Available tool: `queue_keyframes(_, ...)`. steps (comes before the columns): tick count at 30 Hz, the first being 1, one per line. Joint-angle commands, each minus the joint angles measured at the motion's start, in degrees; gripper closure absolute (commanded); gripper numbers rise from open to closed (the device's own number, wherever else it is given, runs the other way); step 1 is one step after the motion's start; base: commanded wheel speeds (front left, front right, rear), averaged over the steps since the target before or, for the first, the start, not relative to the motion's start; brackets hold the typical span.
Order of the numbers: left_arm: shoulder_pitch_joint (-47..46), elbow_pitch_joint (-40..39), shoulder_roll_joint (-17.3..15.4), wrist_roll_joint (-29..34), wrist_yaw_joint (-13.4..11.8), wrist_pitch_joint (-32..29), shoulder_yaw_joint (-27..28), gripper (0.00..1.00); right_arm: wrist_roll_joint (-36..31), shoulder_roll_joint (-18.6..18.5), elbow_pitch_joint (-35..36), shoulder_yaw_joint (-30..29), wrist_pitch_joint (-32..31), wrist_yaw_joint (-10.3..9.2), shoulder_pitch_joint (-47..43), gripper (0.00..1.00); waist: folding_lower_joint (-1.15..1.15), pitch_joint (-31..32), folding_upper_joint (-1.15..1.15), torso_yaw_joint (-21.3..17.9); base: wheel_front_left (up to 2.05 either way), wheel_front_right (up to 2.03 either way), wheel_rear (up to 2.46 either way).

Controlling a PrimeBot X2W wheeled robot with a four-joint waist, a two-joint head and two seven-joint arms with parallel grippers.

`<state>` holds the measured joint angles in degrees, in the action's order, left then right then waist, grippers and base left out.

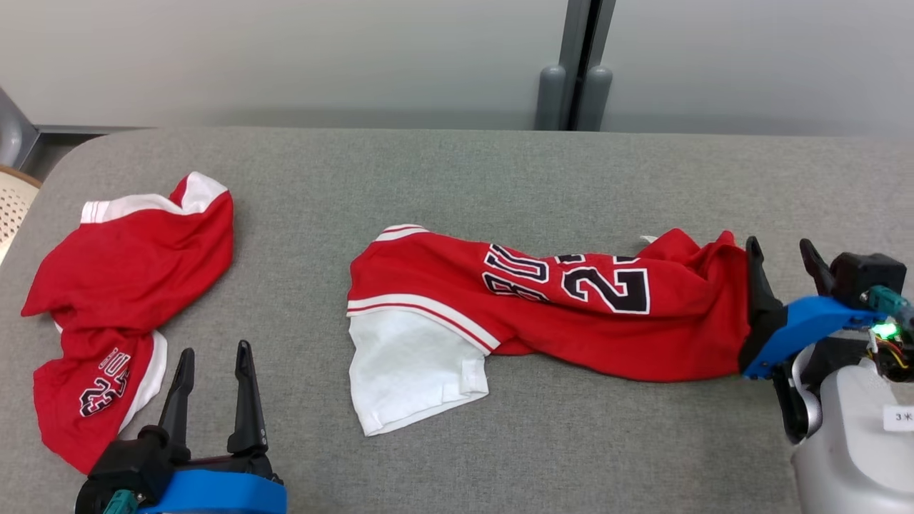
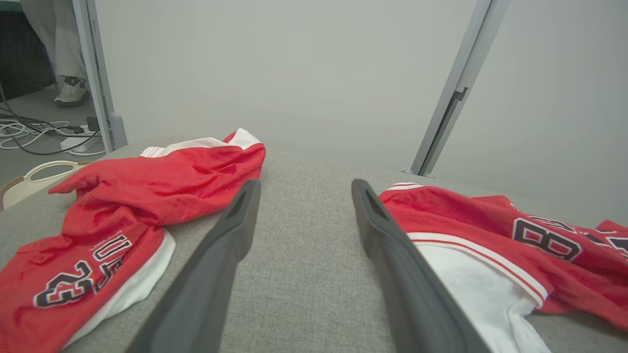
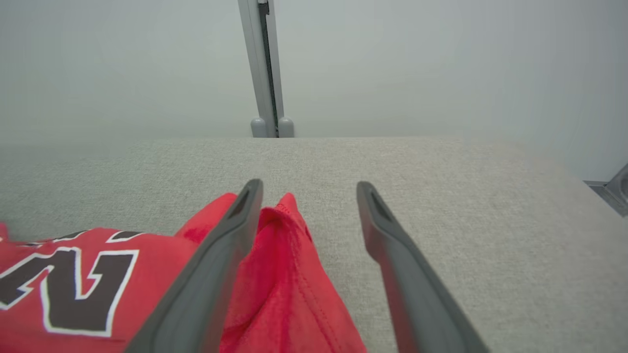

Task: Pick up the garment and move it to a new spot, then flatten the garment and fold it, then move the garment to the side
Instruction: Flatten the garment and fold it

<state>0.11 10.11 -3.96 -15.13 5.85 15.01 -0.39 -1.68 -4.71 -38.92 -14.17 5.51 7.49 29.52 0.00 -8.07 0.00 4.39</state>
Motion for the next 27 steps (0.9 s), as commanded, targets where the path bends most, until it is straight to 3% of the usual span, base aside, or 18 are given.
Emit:
queue_keyframes(1,0.9,-0.14,-0.1,0.05,-0.18,0.24,0.45,0.0,0.64,-0.26,2.26,1.08,1.27,0.01,-2.24,0.0,0.0,1.47,0.0,-1.26,0.0,0.0,0.0)
queue_keyframes(10,3.59,-0.5,-0.13,0.58,-0.23,0.24,1.04,0.0,3.62,0.87,20.86,6.15,6.95,0.02,-17.01,0.0,0.0,4.49,0.0,-3.67,0.0,0.0,0.0)
queue_keyframes(14,4.48,0.02,-0.27,0.79,-0.34,0.24,0.99,0.0,4.58,1.38,26.86,7.31,6.57,0.01,-23.14,0.0,0.0,5.59,0.0,-4.42,0.0,0.0,0.0)
queue_keyframes(27,4.87,1.25,-1.1,1.14,-0.17,0.06,-0.25,0.0,7.47,1.82,33.74,10.4,2.22,0.01,-30.7,0.0,0.0,6.79,0.0,-6.74,0.0,0.0,0.0)
